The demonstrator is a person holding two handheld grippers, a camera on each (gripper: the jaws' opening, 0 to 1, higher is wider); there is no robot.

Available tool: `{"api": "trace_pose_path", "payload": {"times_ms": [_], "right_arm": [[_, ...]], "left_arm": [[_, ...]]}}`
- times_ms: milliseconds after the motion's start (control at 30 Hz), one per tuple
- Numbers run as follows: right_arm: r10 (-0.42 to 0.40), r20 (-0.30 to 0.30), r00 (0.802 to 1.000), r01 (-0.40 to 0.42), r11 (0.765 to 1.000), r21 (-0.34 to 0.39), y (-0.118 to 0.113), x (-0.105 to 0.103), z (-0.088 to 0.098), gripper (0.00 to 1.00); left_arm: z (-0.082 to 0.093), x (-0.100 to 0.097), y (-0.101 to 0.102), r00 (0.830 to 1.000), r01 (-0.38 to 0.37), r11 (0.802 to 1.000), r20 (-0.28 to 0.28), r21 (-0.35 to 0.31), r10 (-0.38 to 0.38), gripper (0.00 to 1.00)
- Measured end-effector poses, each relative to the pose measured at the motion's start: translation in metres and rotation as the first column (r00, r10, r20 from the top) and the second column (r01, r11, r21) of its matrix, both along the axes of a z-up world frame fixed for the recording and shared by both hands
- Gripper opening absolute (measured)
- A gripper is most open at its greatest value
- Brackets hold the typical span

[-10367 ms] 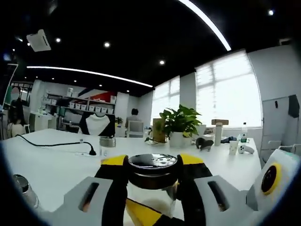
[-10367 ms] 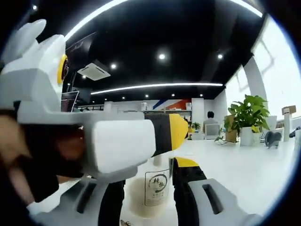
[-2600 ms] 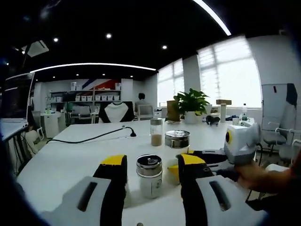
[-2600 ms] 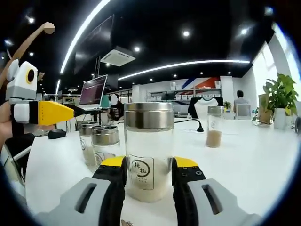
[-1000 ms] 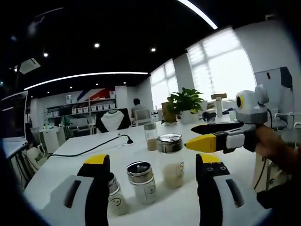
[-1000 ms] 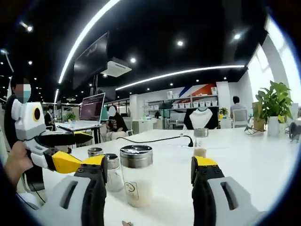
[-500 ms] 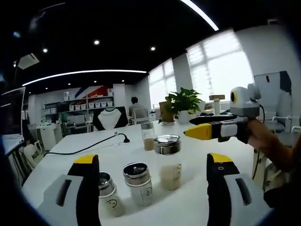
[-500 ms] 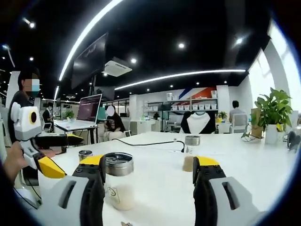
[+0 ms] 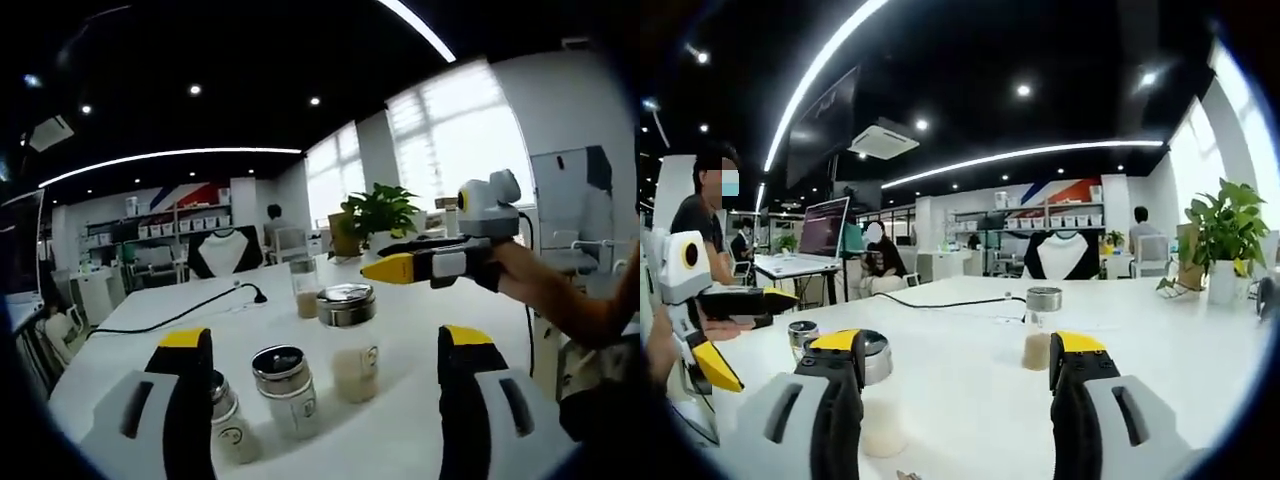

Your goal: Rotate the seasoning bottle until the label or dispensing opening points toward the visible target arrow and the bottle remains upright within the marked orientation range

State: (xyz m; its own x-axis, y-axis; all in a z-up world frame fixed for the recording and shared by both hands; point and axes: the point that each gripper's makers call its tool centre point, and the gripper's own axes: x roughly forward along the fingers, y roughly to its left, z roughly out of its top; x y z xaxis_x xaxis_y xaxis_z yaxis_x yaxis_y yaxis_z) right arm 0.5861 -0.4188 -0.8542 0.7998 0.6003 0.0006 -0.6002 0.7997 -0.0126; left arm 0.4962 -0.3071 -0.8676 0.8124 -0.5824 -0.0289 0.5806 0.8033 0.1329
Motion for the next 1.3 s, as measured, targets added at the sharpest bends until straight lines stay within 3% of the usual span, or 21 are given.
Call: {"api": "trace_pose_path", "payload": {"times_ms": [300,500,567,667,733,800,900,1133,1300], "right_arm": [[-0.017,0.018,1.000,0.018,0.999,-0.029,-0.002,0.025,0.006,0.76],[-0.007,0.014,1.000,0.008,0.999,-0.037,-0.004,0.038,0.006,0.76],[0.021,0.015,1.000,-0.020,0.999,-0.048,0.000,0.040,0.004,0.76],[0.026,0.014,1.000,-0.026,0.999,-0.040,0.001,0.042,0.004,0.76],[0.029,0.024,0.999,-0.028,0.998,-0.053,0.002,0.045,0.004,0.76],[0.028,0.024,0.999,-0.026,0.998,-0.058,0.000,0.049,0.003,0.75],[0.024,0.021,1.000,-0.022,0.997,-0.069,-0.002,0.055,0.002,0.75],[0.018,0.006,1.000,-0.018,0.996,-0.090,-0.006,0.082,-0.004,0.73],[0.011,0.003,1.000,-0.011,0.996,-0.084,-0.007,0.098,-0.005,0.72]], "left_arm": [[-0.001,-0.001,-0.007,0.999,0.032,0.999,0.006,0.019,-0.033,0.98],[-0.002,-0.003,-0.017,0.995,0.098,0.994,0.005,0.046,-0.099,0.98],[-0.004,-0.004,-0.020,0.990,0.137,0.986,0.009,0.094,-0.138,0.98],[-0.007,-0.001,-0.024,0.984,0.180,0.981,-0.022,0.077,-0.179,0.98],[-0.014,-0.001,-0.027,0.973,0.229,0.965,-0.054,0.130,-0.223,1.00],[-0.009,0.005,-0.023,0.977,0.211,0.970,-0.034,0.121,-0.209,0.99],[0.002,0.007,-0.024,0.967,0.256,0.964,-0.027,0.070,-0.255,0.99],[0.014,0.015,-0.024,0.958,0.287,0.953,-0.006,0.097,-0.288,0.99],[0.016,0.017,-0.032,0.942,0.335,0.940,-0.012,0.064,-0.335,0.99]]}}
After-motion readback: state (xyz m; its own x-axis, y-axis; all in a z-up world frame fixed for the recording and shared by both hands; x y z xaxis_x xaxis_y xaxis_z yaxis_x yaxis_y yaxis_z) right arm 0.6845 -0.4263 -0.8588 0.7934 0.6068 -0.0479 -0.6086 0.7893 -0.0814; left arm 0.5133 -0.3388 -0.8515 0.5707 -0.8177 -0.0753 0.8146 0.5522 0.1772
